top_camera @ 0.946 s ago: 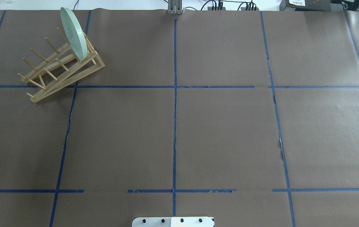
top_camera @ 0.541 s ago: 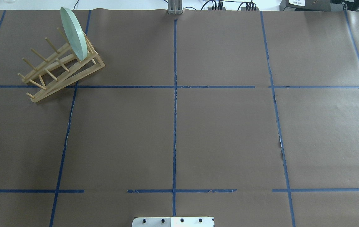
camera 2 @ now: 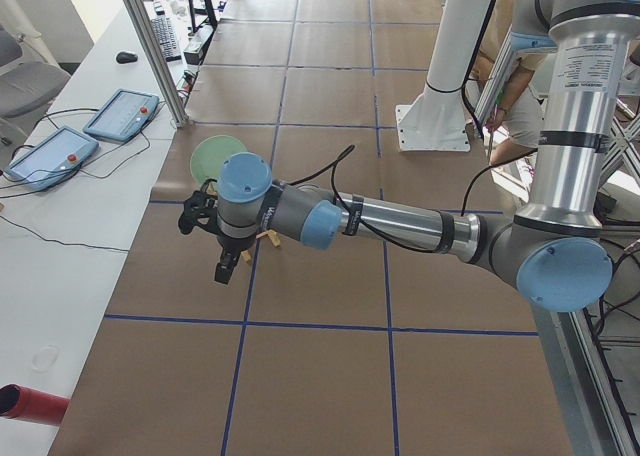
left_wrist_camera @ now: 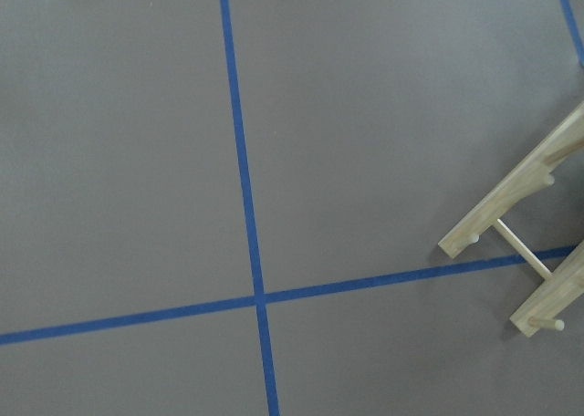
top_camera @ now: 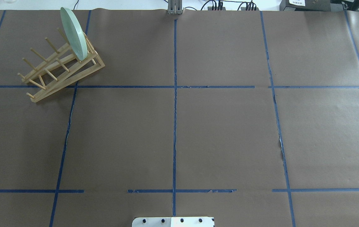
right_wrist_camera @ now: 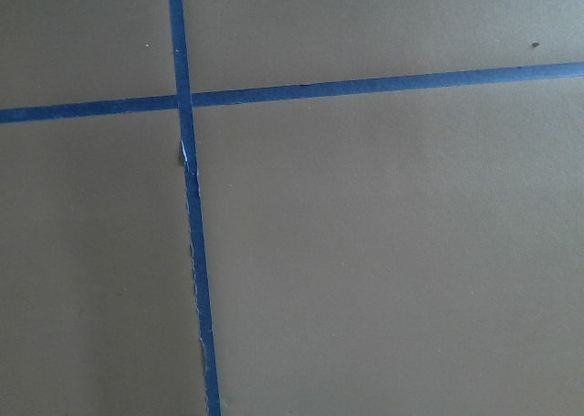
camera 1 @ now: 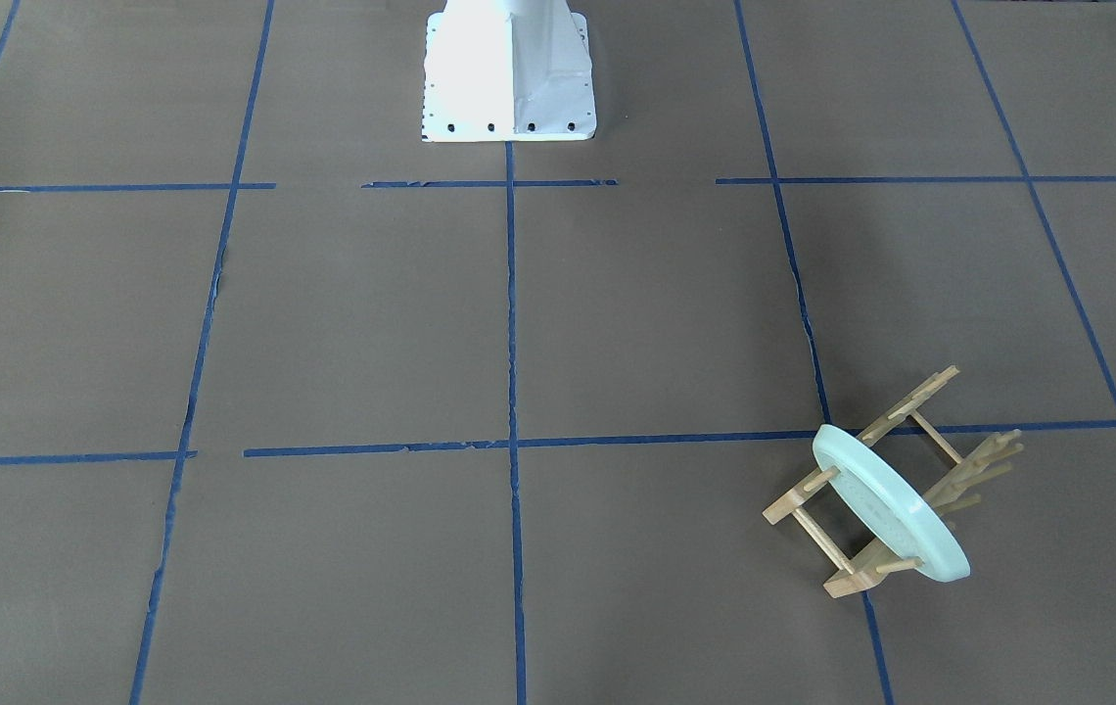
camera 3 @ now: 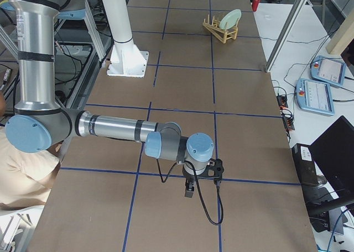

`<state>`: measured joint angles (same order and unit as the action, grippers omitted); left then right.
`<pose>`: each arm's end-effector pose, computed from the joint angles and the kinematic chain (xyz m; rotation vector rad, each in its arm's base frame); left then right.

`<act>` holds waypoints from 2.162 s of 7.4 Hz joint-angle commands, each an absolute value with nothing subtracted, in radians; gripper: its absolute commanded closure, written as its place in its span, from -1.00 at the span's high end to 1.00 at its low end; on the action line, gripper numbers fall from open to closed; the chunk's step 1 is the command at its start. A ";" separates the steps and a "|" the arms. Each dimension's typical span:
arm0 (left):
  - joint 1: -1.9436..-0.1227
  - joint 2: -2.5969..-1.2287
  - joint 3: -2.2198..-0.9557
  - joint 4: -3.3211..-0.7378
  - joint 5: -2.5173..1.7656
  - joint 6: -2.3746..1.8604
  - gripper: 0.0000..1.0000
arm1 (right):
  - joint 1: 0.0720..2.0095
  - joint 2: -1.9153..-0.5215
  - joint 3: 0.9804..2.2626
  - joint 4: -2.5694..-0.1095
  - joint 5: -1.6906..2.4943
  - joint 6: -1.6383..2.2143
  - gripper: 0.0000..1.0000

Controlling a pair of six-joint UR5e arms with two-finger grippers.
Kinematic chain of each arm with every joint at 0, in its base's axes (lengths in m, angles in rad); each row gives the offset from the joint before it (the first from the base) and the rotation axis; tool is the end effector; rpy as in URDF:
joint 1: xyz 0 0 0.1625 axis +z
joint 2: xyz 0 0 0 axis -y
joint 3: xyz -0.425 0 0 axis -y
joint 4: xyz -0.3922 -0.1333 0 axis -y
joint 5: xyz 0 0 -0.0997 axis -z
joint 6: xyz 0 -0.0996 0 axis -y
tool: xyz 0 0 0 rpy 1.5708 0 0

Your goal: Place plate on table

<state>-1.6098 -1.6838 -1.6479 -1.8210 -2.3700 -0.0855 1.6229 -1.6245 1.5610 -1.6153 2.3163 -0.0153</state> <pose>-0.0834 -0.5500 0.5310 0.3976 0.7945 0.0597 0.0896 -0.4558 0.6953 -0.0778 -0.7479 0.0753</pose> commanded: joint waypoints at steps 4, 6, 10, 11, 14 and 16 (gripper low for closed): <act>-1.596 -1.862 -1.585 -2.213 -2.306 -0.897 1.00 | 1.623 -1.624 1.560 -1.615 2.316 -0.015 1.00; -1.481 -1.965 -1.562 -2.223 -2.319 -1.000 1.00 | 1.623 -1.624 1.562 -1.615 2.316 -0.015 1.00; -1.315 -2.031 -1.387 -2.729 -2.204 -1.668 1.00 | 1.623 -1.624 1.560 -1.615 2.316 -0.015 1.00; -1.263 -2.049 -1.334 -2.835 -2.145 -1.775 1.00 | 1.623 -1.626 1.562 -1.615 2.316 -0.015 1.00; -1.126 -2.089 -1.221 -2.962 -1.933 -2.034 0.78 | 1.623 -1.624 1.560 -1.615 2.316 -0.015 1.00; -1.076 -2.088 -1.195 -2.964 -1.893 -2.039 0.73 | 1.623 -1.624 1.560 -1.615 2.316 -0.015 1.00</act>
